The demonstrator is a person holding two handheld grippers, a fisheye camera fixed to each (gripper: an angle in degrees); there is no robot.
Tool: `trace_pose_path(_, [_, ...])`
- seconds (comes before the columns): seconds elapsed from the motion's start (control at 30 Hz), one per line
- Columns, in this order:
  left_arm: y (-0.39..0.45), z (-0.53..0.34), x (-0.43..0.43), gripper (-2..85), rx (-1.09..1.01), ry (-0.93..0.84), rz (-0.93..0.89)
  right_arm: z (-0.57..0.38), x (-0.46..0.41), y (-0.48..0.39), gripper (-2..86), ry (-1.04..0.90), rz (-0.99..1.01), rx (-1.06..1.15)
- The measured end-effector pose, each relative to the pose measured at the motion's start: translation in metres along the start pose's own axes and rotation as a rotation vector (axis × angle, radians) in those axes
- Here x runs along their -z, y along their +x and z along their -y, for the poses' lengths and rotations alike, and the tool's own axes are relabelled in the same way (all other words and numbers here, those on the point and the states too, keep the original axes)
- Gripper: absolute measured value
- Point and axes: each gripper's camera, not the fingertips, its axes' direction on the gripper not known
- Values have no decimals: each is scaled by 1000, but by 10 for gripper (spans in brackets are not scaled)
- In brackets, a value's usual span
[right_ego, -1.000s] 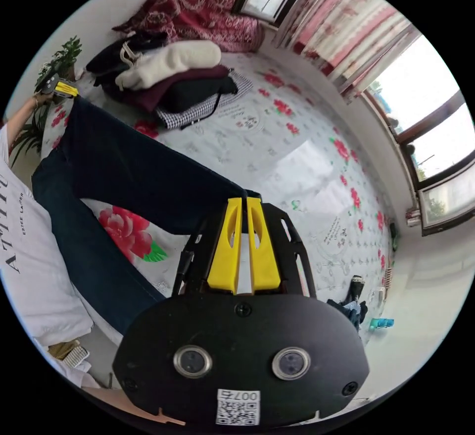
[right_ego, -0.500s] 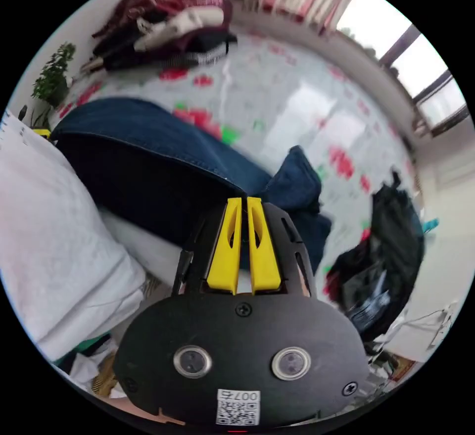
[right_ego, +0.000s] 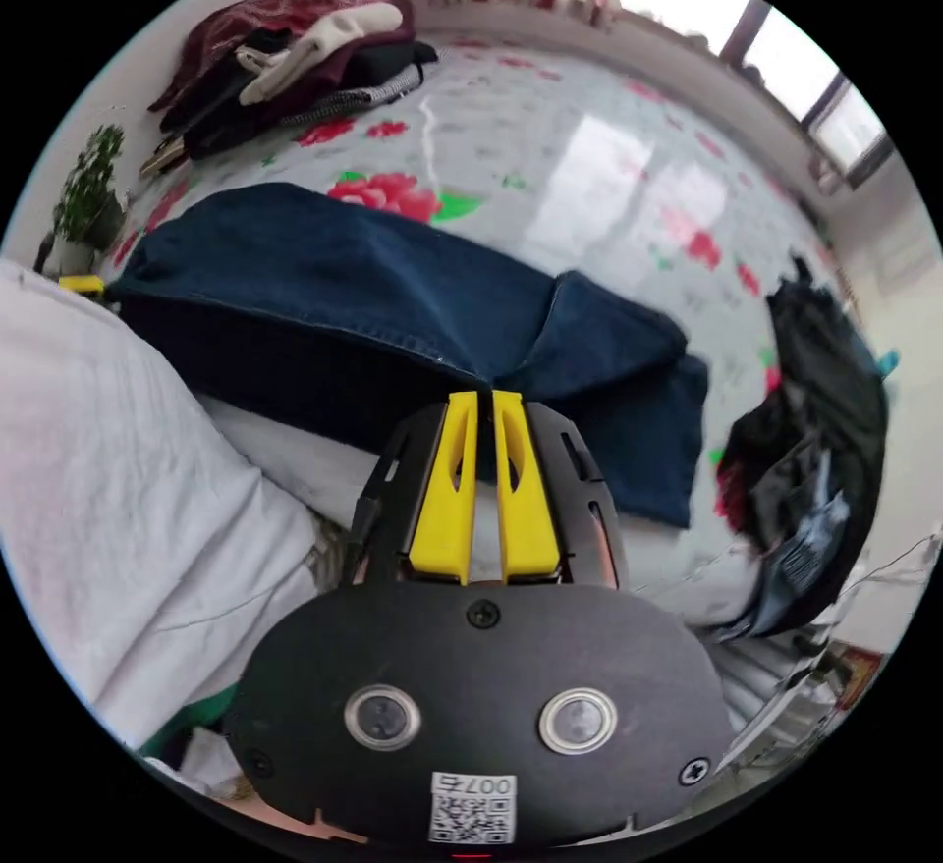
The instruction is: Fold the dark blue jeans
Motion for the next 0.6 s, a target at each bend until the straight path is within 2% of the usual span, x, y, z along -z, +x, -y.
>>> trace_pose_path(0.07, [10,0,-11,-10,-7,-45,-17,0,5,22,68,61,81,-137])
trace_pose_path(0.17, [22,3,-3,-10,-40,-68,27,14,25,32,84,207,-29,-215])
trace_pose_path(0.23, [24,9,7,-10,-47,-75,37,31,19,42,87,220,-52,-287])
trace_pose_path(0.3, [25,13,15,-10,-40,-75,42,48,-4,53,86,169,5,-315])
trace_pose_path(0.37, [28,16,24,-10,-43,-76,53,65,-46,69,76,10,43,-334])
trace_pose_path(0.43, [33,15,38,-10,-73,-80,77,67,-56,79,54,-39,-34,-319])
trace_pose_path(0.5, [33,14,54,-10,-73,-67,86,65,-39,92,23,3,-67,-303])
trace_pose_path(0.6, [36,9,96,-10,-28,-6,130,42,23,124,6,199,-18,-315])
